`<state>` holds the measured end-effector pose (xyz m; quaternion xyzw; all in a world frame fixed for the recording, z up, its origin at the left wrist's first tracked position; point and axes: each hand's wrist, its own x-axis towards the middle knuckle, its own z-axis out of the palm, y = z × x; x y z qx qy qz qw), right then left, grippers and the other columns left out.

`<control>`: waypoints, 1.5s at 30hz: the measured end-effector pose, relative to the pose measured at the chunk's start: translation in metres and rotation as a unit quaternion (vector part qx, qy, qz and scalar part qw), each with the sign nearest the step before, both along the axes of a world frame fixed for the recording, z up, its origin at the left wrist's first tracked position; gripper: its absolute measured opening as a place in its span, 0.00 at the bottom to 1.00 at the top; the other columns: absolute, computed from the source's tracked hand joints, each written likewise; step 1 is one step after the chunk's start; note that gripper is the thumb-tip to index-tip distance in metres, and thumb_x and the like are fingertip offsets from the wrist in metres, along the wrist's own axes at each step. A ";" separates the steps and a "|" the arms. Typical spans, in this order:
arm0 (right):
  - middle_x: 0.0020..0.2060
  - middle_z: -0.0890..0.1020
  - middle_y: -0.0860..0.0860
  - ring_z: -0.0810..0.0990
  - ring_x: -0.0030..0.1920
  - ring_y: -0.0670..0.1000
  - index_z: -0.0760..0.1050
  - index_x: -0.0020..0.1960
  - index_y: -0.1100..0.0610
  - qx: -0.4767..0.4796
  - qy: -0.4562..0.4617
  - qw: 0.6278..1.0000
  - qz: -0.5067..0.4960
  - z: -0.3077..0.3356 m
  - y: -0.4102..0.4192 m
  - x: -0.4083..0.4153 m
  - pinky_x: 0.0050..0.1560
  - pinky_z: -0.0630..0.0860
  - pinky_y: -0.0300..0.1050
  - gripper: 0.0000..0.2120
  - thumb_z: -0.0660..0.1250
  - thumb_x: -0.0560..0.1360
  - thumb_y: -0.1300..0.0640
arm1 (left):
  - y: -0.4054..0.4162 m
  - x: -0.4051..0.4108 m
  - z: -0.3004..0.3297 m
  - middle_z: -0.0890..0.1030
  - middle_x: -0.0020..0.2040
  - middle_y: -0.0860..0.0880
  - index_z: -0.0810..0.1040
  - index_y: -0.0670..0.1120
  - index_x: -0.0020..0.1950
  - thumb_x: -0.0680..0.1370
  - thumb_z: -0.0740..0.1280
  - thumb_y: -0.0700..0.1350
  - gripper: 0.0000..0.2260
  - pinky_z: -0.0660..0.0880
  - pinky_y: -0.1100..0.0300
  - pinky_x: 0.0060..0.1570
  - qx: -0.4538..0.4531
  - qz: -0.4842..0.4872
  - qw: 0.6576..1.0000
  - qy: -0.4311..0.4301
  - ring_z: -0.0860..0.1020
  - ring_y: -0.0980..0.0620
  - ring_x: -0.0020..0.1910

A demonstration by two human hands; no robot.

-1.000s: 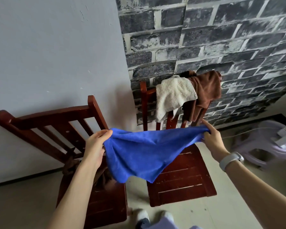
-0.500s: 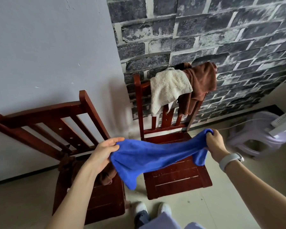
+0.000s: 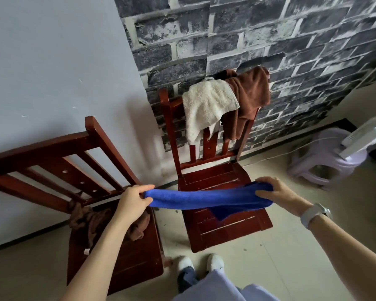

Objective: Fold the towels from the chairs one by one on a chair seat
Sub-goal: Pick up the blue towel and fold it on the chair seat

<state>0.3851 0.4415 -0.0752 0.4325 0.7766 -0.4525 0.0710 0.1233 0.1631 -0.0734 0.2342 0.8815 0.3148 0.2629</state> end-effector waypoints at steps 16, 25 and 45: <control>0.35 0.75 0.58 0.73 0.36 0.57 0.74 0.40 0.67 0.089 -0.013 0.991 -0.097 -0.024 -0.019 0.041 0.28 0.65 0.37 0.06 0.64 0.73 0.64 | 0.000 0.043 -0.041 0.76 0.39 0.52 0.71 0.47 0.47 0.79 0.59 0.44 0.03 0.69 0.64 0.39 0.068 0.039 0.996 -0.041 0.74 0.57 0.40; 0.41 0.78 0.62 0.73 0.37 0.59 0.75 0.50 0.62 0.146 -0.072 0.973 -0.165 -0.109 0.030 0.005 0.35 0.67 0.45 0.10 0.59 0.78 0.57 | 0.074 0.023 -0.116 0.73 0.36 0.54 0.69 0.47 0.48 0.79 0.58 0.45 0.03 0.69 0.63 0.33 0.010 0.073 0.997 -0.020 0.73 0.57 0.33; 0.47 0.78 0.60 0.77 0.46 0.55 0.68 0.64 0.61 0.000 -0.120 0.971 -0.207 -0.326 0.110 -0.049 0.34 0.70 0.42 0.19 0.59 0.73 0.63 | 0.146 0.005 -0.345 0.75 0.60 0.39 0.69 0.37 0.64 0.78 0.60 0.39 0.16 0.67 0.59 0.54 -0.058 0.179 0.978 -0.094 0.74 0.42 0.59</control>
